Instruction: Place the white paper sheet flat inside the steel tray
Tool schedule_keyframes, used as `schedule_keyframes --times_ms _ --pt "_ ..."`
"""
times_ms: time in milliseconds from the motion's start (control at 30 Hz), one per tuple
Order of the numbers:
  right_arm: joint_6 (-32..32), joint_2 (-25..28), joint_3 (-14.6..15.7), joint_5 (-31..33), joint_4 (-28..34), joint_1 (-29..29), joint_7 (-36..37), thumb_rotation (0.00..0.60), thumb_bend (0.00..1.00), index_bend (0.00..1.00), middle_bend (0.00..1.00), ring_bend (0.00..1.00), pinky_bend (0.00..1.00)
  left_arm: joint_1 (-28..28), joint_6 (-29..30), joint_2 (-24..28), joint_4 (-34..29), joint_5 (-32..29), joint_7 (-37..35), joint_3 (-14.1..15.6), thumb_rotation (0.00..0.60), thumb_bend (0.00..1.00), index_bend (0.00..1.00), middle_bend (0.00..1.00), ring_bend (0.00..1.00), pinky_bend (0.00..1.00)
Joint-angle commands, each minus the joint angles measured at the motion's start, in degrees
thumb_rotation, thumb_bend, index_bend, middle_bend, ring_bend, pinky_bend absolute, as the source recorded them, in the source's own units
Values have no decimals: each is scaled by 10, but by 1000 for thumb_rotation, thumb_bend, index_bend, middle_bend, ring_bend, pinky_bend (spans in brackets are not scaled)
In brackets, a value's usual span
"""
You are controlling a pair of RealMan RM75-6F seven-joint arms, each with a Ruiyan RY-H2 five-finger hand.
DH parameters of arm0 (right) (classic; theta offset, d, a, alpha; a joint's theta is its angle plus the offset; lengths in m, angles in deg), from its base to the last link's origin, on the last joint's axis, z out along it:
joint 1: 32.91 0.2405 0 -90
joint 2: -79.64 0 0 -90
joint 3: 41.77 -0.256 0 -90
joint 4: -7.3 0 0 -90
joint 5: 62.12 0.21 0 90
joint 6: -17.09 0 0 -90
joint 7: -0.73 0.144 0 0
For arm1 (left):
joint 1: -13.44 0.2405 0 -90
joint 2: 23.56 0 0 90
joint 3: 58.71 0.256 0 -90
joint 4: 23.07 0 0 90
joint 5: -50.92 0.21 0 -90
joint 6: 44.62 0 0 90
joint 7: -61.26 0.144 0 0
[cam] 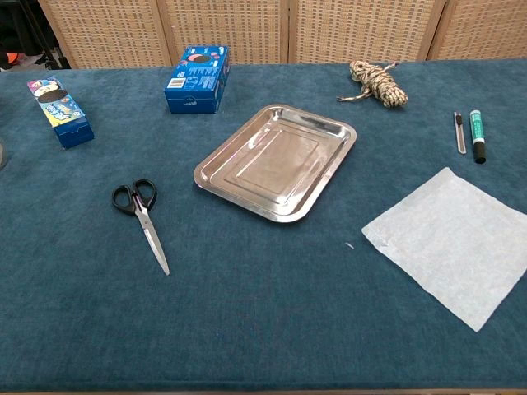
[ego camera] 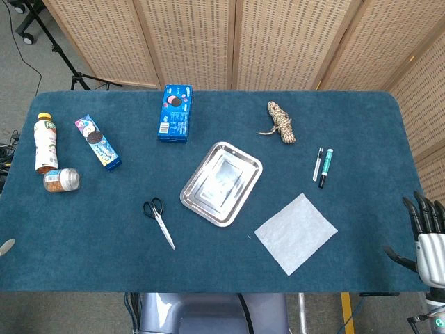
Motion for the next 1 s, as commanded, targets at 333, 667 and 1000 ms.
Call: schedule_keyframes --times_ms 333,667,1000 --pt "48 14 9 -22 0 31 22 600 0 142 0 0 0 0 -2 3 -1 -6 -7 -4 600 0 0 0 0 0" --pt "293 80 22 -107 39 215 96 600 0 220 61 0 0 -13 -30 3 -5 -32 7 -12 600 0 0 0 0 0" --pt "459 22 1 -15 24 313 58 600 115 261 98 0 0 -19 -47 5 -7 -48 10 -15 600 0 0 0 0 0"
